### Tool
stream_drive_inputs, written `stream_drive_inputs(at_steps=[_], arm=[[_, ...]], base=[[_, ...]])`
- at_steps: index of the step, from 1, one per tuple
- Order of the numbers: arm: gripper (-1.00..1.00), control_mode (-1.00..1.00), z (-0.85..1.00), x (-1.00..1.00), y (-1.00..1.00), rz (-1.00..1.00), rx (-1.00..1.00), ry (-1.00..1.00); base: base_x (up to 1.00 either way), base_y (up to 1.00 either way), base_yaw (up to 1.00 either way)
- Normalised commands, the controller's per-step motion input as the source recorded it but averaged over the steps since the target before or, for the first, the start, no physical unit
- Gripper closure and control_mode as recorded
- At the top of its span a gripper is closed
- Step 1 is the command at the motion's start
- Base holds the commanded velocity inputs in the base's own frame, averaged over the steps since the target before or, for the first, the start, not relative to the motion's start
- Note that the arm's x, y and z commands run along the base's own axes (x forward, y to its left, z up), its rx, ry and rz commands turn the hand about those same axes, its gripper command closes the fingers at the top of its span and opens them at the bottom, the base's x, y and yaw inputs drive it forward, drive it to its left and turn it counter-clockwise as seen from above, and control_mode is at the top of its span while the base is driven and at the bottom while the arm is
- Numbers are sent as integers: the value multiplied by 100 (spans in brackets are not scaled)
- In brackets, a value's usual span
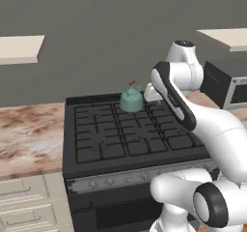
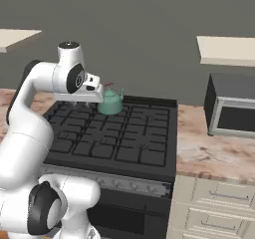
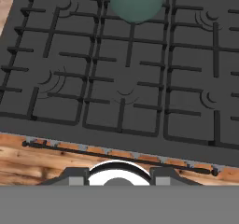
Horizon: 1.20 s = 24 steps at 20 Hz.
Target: Turn on the rear center burner of the stove.
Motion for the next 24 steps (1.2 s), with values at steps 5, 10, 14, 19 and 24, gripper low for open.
stream_drive_inputs(at_steps=[5, 10, 14, 19, 24], arm=[[-100, 100, 0, 0, 0, 0, 0, 0], [-100, 100, 0, 0, 0, 0, 0, 0], [-100, 100, 0, 0, 0, 0, 0, 0], [-100, 100, 0, 0, 0, 0, 0, 0], [-100, 100, 0, 0, 0, 0, 0, 0]], base=[[-2, 42, 0], [-19, 99, -2], [-28, 66, -2], [-14, 1, 0], [-29, 0, 0]])
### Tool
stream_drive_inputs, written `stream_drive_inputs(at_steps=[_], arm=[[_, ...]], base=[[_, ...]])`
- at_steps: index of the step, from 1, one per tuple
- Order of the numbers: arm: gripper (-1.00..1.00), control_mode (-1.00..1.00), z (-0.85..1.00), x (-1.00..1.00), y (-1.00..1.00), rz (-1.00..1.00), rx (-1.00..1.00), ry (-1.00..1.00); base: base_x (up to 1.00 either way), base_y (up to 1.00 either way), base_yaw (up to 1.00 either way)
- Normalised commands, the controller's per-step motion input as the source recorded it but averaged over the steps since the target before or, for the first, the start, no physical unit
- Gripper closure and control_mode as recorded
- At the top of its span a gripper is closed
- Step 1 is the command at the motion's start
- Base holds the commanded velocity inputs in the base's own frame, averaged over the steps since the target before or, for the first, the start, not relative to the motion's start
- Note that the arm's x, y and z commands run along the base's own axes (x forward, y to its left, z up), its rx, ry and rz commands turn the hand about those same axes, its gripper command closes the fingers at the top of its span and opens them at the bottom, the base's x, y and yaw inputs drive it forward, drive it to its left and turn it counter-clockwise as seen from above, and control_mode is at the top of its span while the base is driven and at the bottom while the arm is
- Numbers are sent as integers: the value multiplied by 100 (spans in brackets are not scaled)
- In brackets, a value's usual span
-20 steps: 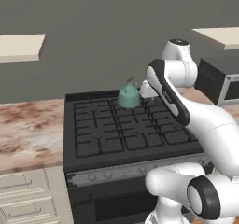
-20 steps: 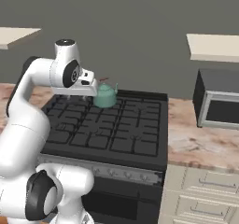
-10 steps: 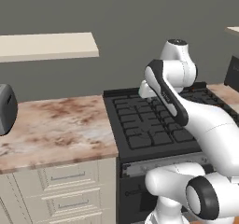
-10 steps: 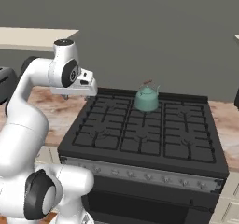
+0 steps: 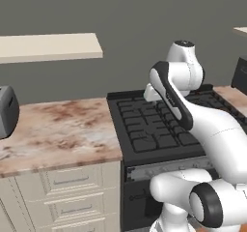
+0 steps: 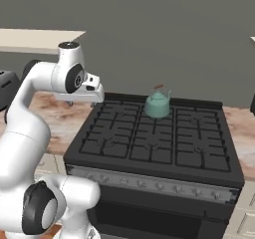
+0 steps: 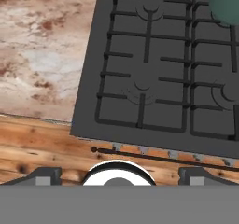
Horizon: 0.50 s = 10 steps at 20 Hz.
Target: Turn on the rear center burner of the stove.
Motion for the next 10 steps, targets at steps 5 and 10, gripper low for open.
stream_drive_inputs(at_steps=[5, 10], arm=[[-100, 100, 0, 0, 0, 0, 0, 0], [-100, -100, 0, 0, 0, 0, 0, 0]], base=[[-53, -6, 0], [-4, 0, 0]])
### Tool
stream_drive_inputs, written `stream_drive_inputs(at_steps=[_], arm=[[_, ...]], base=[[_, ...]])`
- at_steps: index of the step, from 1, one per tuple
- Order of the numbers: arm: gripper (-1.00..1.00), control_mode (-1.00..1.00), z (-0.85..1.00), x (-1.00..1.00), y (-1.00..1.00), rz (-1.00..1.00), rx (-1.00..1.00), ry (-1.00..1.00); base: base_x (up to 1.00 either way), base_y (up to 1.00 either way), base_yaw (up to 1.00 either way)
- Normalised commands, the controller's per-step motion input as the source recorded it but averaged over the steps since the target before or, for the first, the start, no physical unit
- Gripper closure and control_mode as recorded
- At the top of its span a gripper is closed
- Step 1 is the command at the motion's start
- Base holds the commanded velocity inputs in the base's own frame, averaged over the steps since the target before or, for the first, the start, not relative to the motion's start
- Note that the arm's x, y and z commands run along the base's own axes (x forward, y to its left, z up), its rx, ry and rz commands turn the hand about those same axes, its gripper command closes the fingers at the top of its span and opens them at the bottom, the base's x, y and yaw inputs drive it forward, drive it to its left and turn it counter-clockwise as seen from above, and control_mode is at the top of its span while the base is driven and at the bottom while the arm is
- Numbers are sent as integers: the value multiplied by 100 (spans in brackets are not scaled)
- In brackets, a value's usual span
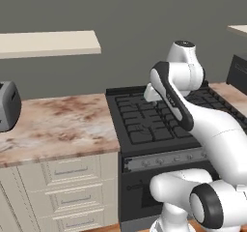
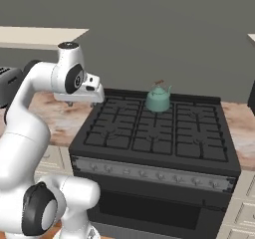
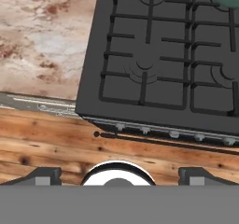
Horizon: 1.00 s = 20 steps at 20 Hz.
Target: Turn on the rear center burner of the stove.
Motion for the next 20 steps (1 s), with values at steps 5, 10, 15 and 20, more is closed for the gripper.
stream_drive_inputs(at_steps=[5, 10, 15, 20], arm=[[-100, -100, -29, 0, -44, -3, 2, -6], [-100, -100, -60, 0, -98, -3, 14, -30], [-100, -100, -84, 0, -100, 0, 25, -37], [-100, -100, -83, 0, -100, 0, 22, -28]], base=[[0, 0, 0], [0, 0, 0], [0, 0, 0], [0, 0, 0]])
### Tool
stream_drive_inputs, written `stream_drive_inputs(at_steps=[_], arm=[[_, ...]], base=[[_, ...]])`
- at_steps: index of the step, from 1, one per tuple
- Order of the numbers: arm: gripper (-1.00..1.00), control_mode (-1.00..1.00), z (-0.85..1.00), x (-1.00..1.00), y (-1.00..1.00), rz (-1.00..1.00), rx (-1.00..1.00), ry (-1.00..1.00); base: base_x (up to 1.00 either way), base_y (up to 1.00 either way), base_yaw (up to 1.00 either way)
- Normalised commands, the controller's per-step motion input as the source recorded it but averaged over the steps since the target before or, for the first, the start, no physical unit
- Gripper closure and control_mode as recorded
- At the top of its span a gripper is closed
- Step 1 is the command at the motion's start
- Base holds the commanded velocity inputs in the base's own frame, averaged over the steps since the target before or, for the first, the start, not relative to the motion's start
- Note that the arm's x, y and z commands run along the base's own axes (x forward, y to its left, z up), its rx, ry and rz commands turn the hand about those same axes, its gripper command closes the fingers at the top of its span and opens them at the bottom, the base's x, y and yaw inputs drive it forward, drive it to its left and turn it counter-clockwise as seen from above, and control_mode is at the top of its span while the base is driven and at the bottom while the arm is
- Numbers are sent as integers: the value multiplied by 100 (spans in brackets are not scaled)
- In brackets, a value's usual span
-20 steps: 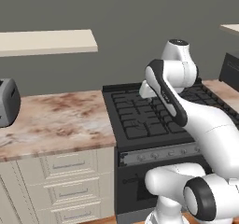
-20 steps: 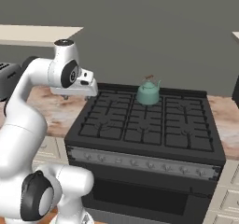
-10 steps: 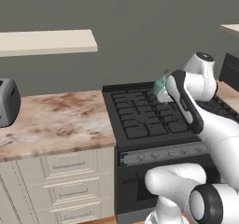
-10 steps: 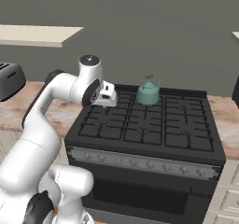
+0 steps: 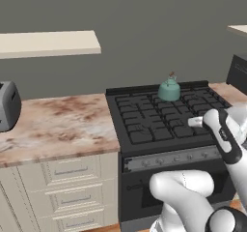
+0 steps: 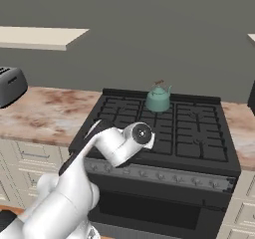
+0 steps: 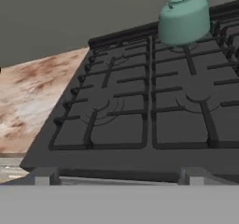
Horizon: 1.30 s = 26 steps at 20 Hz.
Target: Turn on the rear center burner of the stove.
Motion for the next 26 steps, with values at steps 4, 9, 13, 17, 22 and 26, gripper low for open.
stream_drive_inputs(at_steps=[4, 9, 13, 17, 22, 26], arm=[[-100, -100, -72, -1, -88, 0, 14, -26], [-100, -100, -47, -4, -63, 0, -1, -22], [-100, -100, -38, 0, -70, 4, -20, -5], [-100, -100, -44, -7, -72, 6, -18, -10], [-100, -100, -35, -37, -40, 7, -6, -17], [-100, -100, -22, 0, -10, 0, 0, -11]], base=[[0, 0, 0], [0, 0, 0], [0, 0, 0], [0, 0, 0], [0, 0, 0], [0, 0, 0]])
